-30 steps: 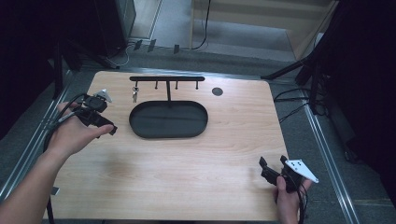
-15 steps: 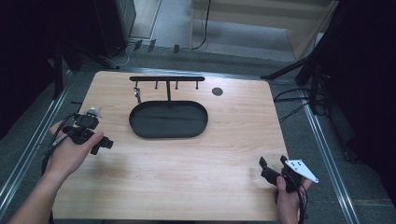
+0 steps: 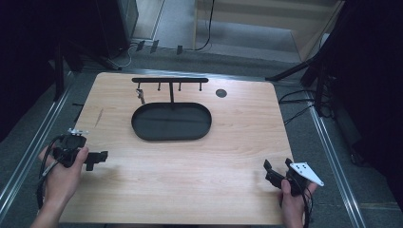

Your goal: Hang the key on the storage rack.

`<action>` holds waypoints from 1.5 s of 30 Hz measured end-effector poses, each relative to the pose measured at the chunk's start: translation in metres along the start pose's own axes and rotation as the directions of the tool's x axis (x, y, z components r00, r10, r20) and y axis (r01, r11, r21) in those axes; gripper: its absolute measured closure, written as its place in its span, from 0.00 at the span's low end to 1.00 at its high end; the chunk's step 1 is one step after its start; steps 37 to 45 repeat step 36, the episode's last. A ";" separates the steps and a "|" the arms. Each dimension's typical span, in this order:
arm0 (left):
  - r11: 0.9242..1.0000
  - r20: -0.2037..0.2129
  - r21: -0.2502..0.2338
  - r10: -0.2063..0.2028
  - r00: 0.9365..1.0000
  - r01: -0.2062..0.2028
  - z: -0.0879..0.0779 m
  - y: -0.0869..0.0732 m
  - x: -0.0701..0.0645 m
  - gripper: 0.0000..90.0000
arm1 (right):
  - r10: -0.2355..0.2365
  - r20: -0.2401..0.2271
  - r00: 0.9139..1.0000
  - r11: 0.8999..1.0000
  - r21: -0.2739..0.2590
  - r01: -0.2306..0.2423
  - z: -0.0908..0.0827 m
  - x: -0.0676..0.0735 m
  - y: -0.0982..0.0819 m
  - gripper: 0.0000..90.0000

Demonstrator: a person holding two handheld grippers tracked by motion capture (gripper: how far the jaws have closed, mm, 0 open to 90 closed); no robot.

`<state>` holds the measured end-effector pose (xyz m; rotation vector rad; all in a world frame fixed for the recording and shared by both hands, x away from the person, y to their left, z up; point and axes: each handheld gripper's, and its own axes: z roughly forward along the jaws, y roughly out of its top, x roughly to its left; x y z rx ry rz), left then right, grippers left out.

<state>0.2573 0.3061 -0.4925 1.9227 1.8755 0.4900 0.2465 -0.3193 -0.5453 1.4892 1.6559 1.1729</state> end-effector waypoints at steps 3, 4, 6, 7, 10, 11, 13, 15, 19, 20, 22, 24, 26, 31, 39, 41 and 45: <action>0.999 -0.002 -0.035 -0.010 1.000 0.010 0.000 -0.008 0.003 0.00 | 0.000 0.000 1.000 1.000 0.000 0.000 0.000 0.000 0.000 0.15; 0.998 -0.012 -0.058 -0.011 1.000 0.010 0.000 -0.012 0.006 0.00 | -0.002 0.002 1.000 1.000 0.001 0.002 0.000 0.000 0.000 0.15; 0.995 -0.014 -0.096 -0.021 1.000 0.020 0.000 -0.021 0.011 0.00 | -0.002 0.002 1.000 1.000 0.001 0.002 0.000 0.000 0.000 0.15; 0.995 -0.014 -0.096 -0.021 1.000 0.020 0.000 -0.021 0.011 0.00 | -0.002 0.002 1.000 1.000 0.001 0.002 0.000 0.000 0.000 0.15; 0.989 -0.014 -0.142 -0.041 0.999 0.039 -0.001 -0.031 0.016 0.00 | -0.001 0.002 1.000 1.000 0.000 0.001 0.000 0.000 0.000 0.15; 0.987 -0.014 -0.155 -0.046 0.999 0.044 0.000 -0.034 0.017 0.00 | -0.002 0.002 1.000 1.000 0.001 0.002 0.000 0.000 0.000 0.15; 0.984 -0.001 -0.172 -0.051 0.999 0.050 0.001 -0.040 0.020 0.00 | -0.003 0.002 1.000 1.000 0.001 0.003 0.000 0.000 0.000 0.15; 0.978 0.003 -0.202 -0.061 0.998 0.061 0.002 -0.048 0.023 0.00 | -0.003 0.002 1.000 1.000 0.001 0.003 0.000 0.000 0.000 0.15; 0.948 -0.008 -0.310 -0.082 0.997 0.076 0.004 -0.066 0.026 0.00 | 0.002 0.002 1.000 1.000 0.000 -0.002 0.000 0.000 0.000 0.15; 0.931 -0.012 -0.357 -0.091 0.996 0.081 0.004 -0.072 0.027 0.00 | 0.001 0.003 1.000 1.000 0.000 -0.001 0.000 0.000 0.000 0.15; 0.911 -0.012 -0.404 -0.092 0.996 0.079 0.003 -0.079 0.027 0.00 | 0.000 0.004 1.000 1.000 -0.001 0.000 0.000 0.000 0.000 0.15; 0.892 -0.008 -0.445 -0.095 0.995 0.082 0.003 -0.086 0.027 0.00 | -0.002 0.005 1.000 1.000 0.000 0.002 0.000 0.000 0.000 0.15; 0.881 -0.007 -0.464 -0.110 0.994 0.095 0.005 -0.092 0.027 0.00 | -0.003 0.006 1.000 1.000 0.000 0.003 0.000 0.000 0.000 0.15; 0.872 0.027 -0.471 -0.136 0.990 0.133 0.005 -0.094 0.032 0.00 | -0.004 0.007 1.000 1.000 -0.001 0.004 0.000 0.000 0.000 0.15; 0.859 0.055 -0.494 -0.122 0.991 0.134 0.008 -0.093 0.032 0.00 | 0.010 0.005 1.000 1.000 -0.002 -0.010 0.000 -0.001 0.000 0.15; 0.859 0.055 -0.494 -0.122 0.991 0.134 0.008 -0.093 0.032 0.00 | 0.010 0.005 1.000 1.000 -0.002 -0.010 0.000 -0.001 0.000 0.15; 0.859 0.055 -0.494 -0.122 0.991 0.134 0.008 -0.093 0.032 0.00 | 0.010 0.005 1.000 1.000 -0.002 -0.010 0.000 -0.001 0.000 0.15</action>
